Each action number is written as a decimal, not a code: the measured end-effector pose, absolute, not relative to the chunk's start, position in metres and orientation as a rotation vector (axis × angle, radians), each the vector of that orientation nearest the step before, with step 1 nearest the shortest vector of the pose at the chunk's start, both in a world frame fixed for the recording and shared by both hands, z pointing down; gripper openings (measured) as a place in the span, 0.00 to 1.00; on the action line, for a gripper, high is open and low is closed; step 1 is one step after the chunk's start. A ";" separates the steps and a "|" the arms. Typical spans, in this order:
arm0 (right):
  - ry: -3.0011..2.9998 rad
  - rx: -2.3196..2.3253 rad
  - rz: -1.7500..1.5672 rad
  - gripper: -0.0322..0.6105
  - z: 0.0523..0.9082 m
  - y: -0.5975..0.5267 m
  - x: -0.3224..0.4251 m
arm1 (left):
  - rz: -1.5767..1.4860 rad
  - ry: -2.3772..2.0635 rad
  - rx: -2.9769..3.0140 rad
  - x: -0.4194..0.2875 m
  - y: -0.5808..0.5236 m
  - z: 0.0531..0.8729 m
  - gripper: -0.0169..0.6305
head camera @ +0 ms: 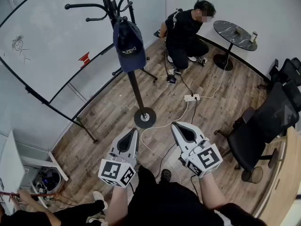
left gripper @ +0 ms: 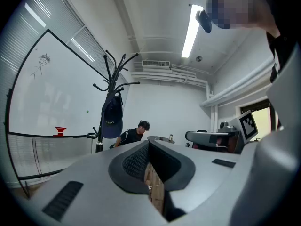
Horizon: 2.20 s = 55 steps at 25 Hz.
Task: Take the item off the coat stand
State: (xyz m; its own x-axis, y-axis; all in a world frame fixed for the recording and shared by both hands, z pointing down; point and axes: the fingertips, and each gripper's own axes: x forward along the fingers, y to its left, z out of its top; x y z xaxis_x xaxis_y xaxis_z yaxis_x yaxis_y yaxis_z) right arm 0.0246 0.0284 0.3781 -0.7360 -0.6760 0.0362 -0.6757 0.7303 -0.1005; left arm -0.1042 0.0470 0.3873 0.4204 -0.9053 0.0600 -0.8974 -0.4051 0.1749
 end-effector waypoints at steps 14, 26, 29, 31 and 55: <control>2.859 -1.130 -0.202 0.10 0.366 0.043 0.035 | -0.038 -1.541 2.507 -0.085 0.052 0.395 0.05; 2.897 -1.234 -0.267 0.10 0.394 0.041 0.059 | -0.002 -1.560 2.476 -0.068 0.061 0.409 0.05; 2.877 -1.276 -0.311 0.10 0.398 0.035 0.062 | 0.014 -1.557 2.472 -0.069 0.063 0.413 0.05; 2.872 -1.276 -0.337 0.10 0.399 0.030 0.062 | 0.013 -1.558 2.472 -0.070 0.059 0.413 0.05; 2.830 -1.288 -0.430 0.10 0.388 -0.110 0.027 | 0.015 -1.621 2.453 -0.136 -0.119 0.421 0.05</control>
State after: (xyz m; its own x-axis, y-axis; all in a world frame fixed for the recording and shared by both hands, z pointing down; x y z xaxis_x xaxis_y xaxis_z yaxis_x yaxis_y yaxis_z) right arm 0.0269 -0.1095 0.3882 -0.6631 -0.7404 0.1099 -0.7396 0.6256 -0.2482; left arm -0.1357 -0.1192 0.4210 0.3980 -0.9096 0.1189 -0.9117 -0.3778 0.1614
